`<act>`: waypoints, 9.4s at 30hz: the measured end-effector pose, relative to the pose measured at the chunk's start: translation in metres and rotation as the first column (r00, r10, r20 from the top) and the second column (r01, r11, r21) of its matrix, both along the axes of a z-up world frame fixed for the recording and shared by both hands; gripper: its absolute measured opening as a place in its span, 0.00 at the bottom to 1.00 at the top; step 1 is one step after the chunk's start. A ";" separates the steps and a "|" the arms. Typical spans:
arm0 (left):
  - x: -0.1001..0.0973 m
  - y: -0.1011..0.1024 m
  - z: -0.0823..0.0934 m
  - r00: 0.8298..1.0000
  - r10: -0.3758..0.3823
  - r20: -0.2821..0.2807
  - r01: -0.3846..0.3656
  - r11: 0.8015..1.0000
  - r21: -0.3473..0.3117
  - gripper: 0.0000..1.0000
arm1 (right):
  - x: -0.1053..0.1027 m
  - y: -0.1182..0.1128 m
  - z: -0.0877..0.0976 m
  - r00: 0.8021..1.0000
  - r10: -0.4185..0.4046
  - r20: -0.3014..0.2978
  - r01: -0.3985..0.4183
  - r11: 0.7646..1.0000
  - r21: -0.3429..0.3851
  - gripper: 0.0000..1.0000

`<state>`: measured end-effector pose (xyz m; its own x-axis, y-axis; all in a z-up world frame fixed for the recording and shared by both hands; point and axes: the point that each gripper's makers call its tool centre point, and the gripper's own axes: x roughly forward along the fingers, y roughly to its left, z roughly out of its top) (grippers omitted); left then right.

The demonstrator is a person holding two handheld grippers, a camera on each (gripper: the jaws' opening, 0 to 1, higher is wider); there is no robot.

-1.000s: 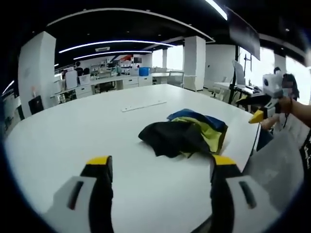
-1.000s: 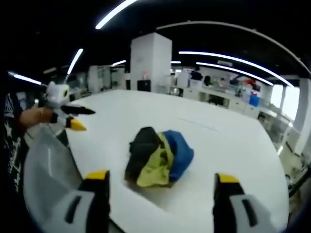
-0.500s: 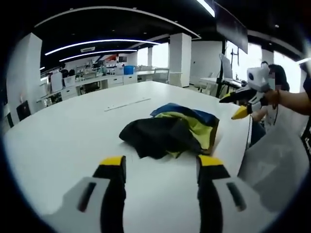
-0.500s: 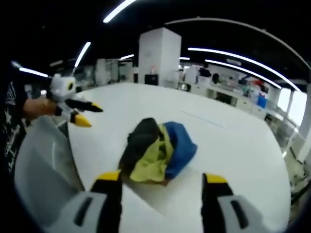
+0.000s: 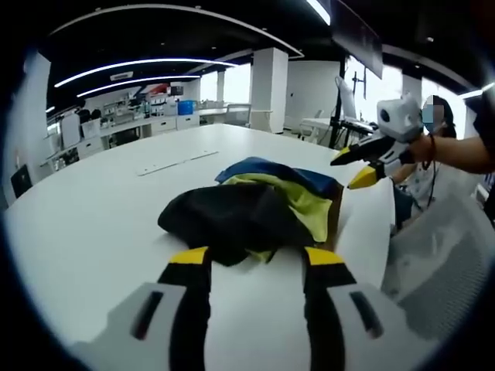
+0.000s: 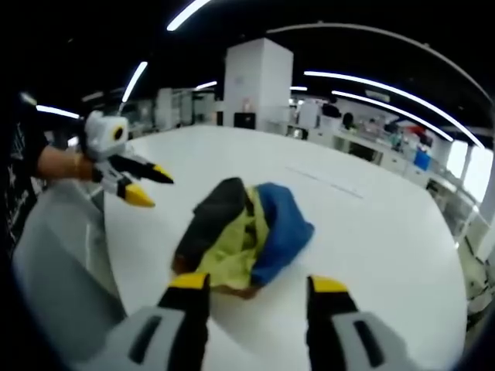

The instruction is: Fold the garment on the visible template until the final outline fits inside the template.

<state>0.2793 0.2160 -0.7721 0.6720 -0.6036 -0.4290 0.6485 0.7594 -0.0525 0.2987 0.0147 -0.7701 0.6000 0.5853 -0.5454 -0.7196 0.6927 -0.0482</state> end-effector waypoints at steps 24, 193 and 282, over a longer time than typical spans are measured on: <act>0.020 -0.051 -0.036 0.991 -0.062 -0.116 0.053 0.995 -0.080 0.25 | 0.020 0.011 -0.022 0.996 0.014 -0.090 -0.011 0.999 0.030 0.19; 0.083 -0.015 -0.021 0.955 0.188 -0.229 -0.238 0.947 -0.216 0.00 | 0.160 0.019 -0.067 0.909 -0.123 -0.399 0.205 0.964 0.169 0.06; 0.258 0.173 -0.020 0.715 0.665 -0.215 -0.692 0.631 -0.351 0.16 | 0.330 0.049 -0.036 0.892 -0.434 -0.124 0.444 0.893 0.071 0.26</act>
